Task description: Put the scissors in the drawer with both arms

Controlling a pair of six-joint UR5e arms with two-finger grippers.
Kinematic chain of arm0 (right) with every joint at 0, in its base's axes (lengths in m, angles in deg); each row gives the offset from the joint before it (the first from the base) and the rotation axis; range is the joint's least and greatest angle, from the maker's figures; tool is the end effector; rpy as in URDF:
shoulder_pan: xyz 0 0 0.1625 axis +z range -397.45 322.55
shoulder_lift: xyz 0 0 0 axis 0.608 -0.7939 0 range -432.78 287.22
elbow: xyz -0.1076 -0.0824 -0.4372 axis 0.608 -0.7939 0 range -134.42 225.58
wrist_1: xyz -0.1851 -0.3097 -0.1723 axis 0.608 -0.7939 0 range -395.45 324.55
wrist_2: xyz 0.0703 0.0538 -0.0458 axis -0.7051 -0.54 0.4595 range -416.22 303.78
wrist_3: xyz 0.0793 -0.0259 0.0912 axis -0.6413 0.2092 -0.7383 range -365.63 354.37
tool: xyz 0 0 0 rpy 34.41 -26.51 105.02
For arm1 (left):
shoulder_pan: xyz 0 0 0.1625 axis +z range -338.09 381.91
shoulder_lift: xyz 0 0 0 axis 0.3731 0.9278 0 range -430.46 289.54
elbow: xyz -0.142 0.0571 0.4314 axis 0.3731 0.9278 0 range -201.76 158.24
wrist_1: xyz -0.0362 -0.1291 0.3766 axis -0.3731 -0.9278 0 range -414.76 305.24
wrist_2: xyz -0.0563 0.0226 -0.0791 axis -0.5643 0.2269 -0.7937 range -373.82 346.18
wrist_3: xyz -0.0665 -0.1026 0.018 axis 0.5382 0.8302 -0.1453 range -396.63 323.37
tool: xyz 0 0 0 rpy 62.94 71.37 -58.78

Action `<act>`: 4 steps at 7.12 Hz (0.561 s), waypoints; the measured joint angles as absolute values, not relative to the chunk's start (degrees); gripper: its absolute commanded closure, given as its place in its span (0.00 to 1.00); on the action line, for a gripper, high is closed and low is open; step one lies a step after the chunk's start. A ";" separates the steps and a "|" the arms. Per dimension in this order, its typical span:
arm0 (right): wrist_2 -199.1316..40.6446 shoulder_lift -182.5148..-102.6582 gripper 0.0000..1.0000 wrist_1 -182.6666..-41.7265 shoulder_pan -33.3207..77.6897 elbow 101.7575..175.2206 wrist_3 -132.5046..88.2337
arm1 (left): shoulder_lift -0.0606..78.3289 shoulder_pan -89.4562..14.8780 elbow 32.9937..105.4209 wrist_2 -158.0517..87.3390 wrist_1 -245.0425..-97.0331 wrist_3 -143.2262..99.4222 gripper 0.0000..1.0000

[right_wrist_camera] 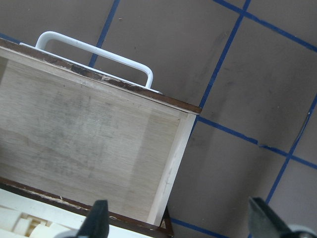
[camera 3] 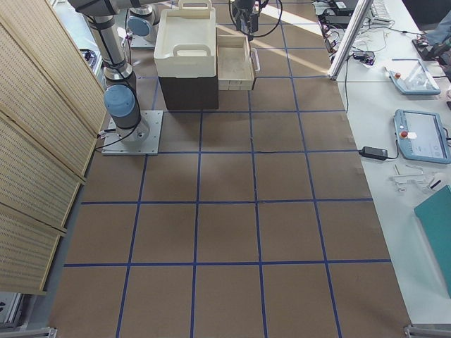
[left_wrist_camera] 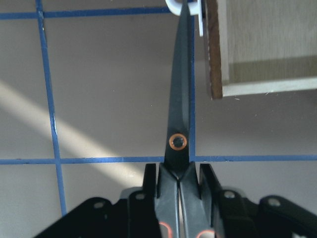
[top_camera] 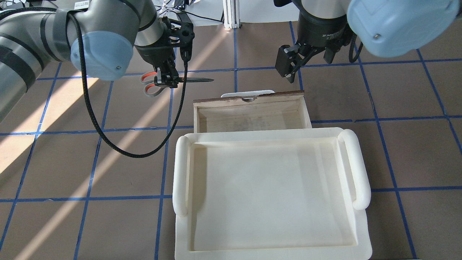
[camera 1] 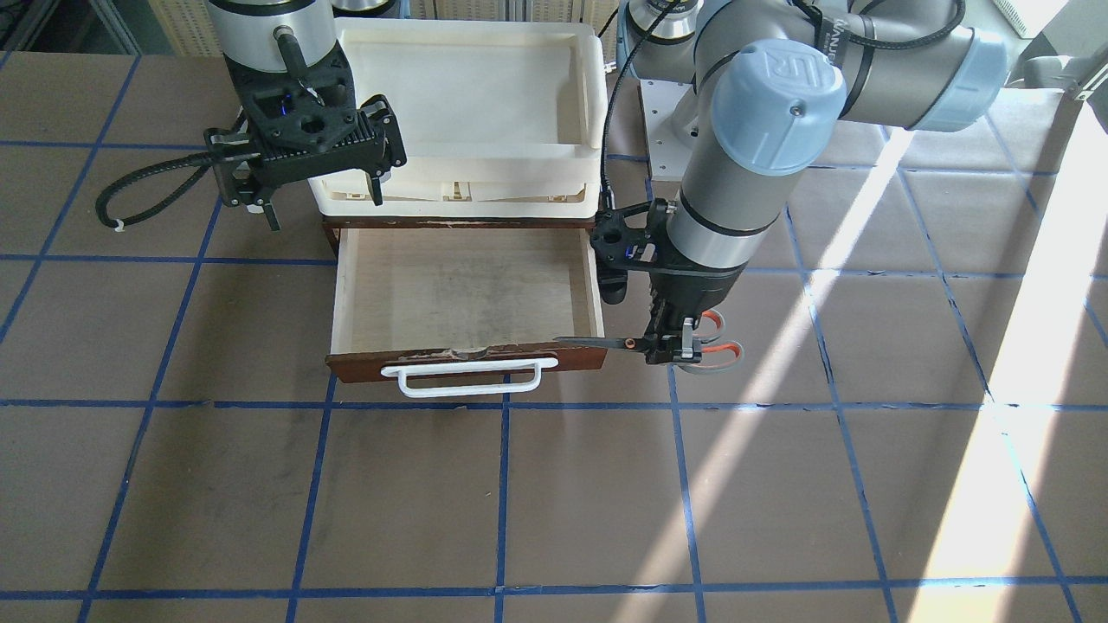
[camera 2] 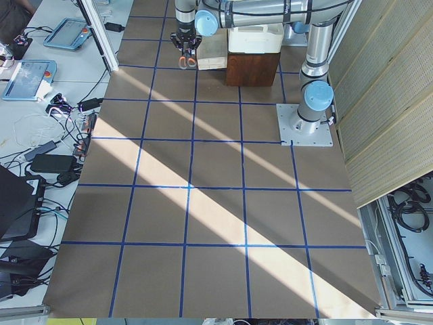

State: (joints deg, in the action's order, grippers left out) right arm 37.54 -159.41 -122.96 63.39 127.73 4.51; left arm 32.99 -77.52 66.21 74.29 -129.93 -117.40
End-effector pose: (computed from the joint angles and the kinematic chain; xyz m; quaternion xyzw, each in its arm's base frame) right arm 0.2183 -0.4740 0.5291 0.1813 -0.9827 0.0176 0.0327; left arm -0.2310 -0.5524 0.4157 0.7082 0.7052 -0.0337 0.0040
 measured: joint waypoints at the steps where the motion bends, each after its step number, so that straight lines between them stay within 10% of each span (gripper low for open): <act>1: 36.07 -160.27 0.00 -120.97 63.33 127.83 -0.18 | 33.26 -81.20 66.34 74.32 -129.92 -112.55 1.00; 4: 34.76 -162.73 0.00 -119.16 62.96 130.55 -3.26 | 34.21 -88.09 67.08 74.10 -129.99 -104.98 1.00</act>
State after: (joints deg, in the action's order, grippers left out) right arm 34.76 -162.73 -119.16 62.96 130.55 -3.26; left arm 34.21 -88.09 67.08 74.10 -129.99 -104.98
